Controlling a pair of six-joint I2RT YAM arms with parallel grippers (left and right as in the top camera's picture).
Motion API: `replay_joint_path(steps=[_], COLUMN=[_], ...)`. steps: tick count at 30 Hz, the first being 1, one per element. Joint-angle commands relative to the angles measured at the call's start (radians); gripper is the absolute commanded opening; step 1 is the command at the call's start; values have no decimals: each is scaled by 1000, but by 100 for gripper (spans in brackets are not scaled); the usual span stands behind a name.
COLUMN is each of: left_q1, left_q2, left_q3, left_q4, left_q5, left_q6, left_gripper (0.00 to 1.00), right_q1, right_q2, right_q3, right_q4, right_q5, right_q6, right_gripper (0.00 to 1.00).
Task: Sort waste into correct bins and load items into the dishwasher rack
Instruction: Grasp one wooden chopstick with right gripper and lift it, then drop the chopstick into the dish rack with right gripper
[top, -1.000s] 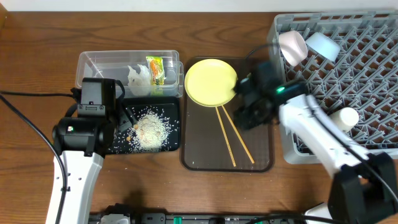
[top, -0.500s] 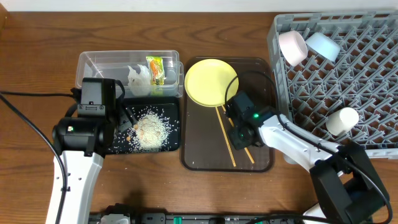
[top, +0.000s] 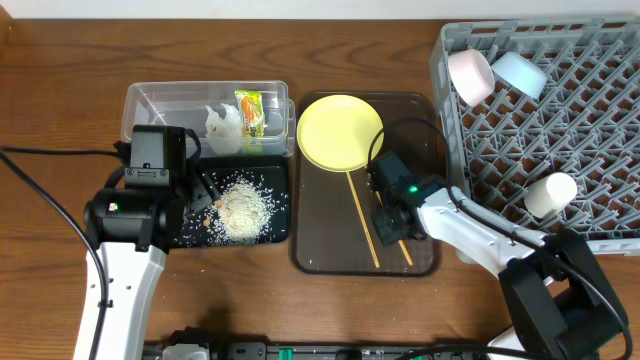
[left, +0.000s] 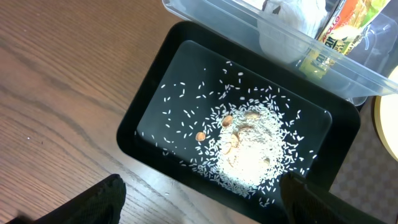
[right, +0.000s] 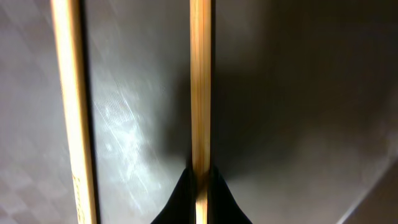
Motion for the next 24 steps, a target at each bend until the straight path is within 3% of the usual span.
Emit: replay_joint_path(steps=[1,14,24], left_q1=[5,5,5], left_q2=[0,0,0], left_q3=[4,4,4], left_q4=[-3,-3,-3], left_q5=[-16,-16,-16], left_q6=[-13,-13,-13], left_gripper=[82,82,83], right_q1=[-39,-291,-484], right_q2=[-40,-278,-250], right_q3=[25,216,212], right_q4=[-51,-159,-203], right_q5=[16,135,46], right_q6=[21,-4,-164], right_gripper=[1,1,1])
